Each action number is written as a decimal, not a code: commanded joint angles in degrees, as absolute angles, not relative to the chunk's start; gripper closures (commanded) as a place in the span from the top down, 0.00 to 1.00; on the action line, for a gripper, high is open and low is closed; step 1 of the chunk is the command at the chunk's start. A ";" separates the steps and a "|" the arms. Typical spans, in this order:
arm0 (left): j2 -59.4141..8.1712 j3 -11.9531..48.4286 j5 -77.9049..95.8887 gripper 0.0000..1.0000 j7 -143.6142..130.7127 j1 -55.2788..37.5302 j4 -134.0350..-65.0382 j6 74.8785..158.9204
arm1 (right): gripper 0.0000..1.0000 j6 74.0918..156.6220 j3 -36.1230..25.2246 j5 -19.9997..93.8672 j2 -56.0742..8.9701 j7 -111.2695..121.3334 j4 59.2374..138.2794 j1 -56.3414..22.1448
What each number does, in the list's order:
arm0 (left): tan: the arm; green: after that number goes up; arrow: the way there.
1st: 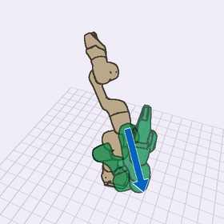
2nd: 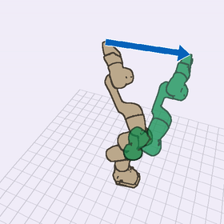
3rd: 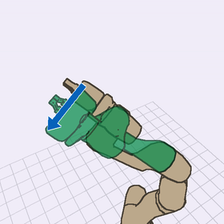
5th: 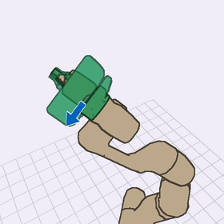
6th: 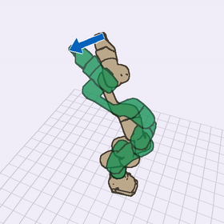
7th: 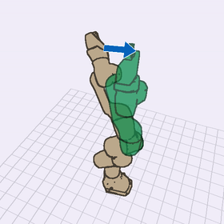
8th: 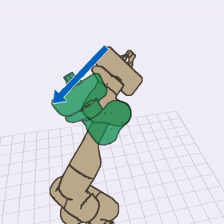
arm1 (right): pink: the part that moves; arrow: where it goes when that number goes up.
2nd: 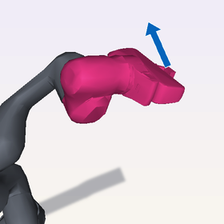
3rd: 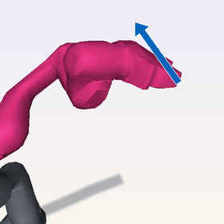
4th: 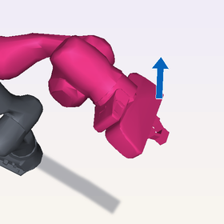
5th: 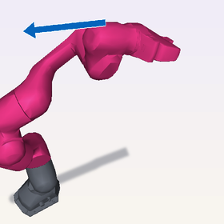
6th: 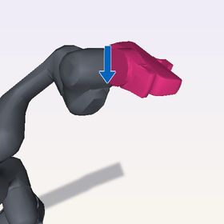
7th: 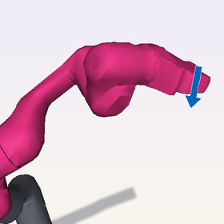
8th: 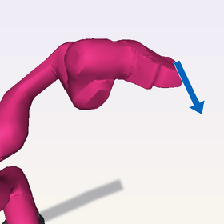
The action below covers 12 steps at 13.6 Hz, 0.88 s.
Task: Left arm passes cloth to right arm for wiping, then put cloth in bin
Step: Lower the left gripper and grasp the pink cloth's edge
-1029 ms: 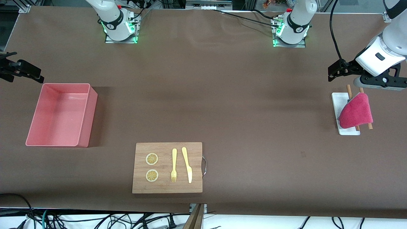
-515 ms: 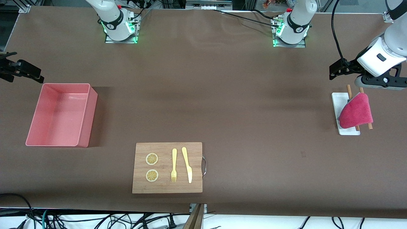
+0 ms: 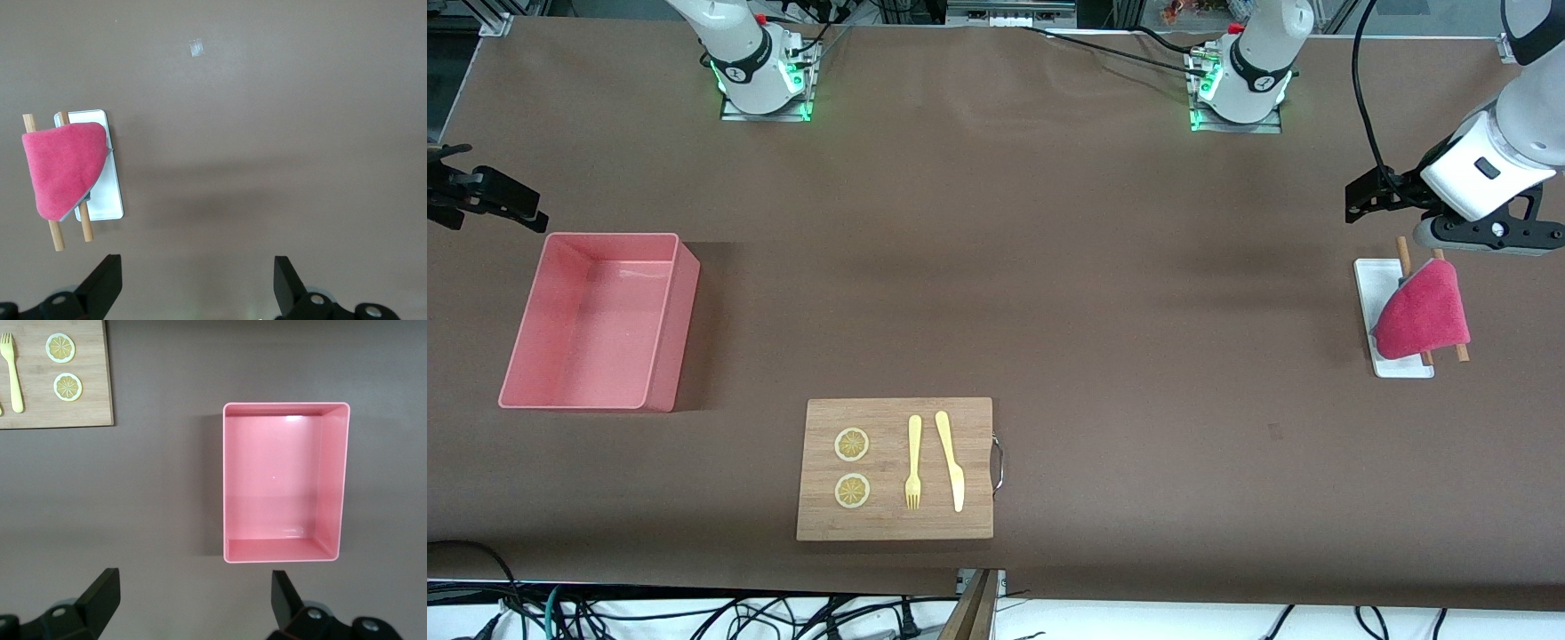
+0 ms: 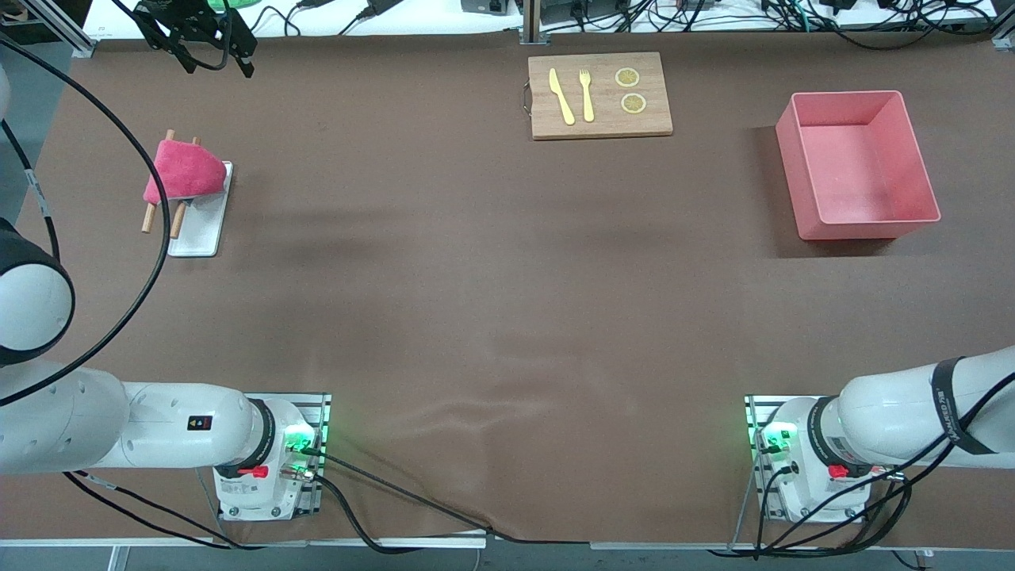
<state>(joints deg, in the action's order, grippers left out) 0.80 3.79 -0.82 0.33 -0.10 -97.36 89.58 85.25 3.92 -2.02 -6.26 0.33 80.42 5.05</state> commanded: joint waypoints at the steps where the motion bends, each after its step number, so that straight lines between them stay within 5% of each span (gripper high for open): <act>1: 0.53 3.69 -0.62 1.00 1.14 0.18 -96.59 88.51 | 1.00 85.08 3.87 -1.85 -6.68 1.14 79.10 5.36; 6: 0.35 3.52 -5.86 1.00 3.76 1.84 -97.11 87.37 | 1.00 85.08 3.87 -1.84 -6.77 1.14 79.10 5.27; 12: -0.88 3.51 -17.57 1.00 9.05 5.52 -110.36 90.16 | 1.00 85.08 3.96 -1.76 -6.77 1.14 79.10 5.19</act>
<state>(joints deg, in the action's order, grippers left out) -1.64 3.13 -15.26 6.92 3.30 -105.37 87.42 85.25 3.84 -2.02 -6.28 0.33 80.30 5.07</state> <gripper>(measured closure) 0.000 0.000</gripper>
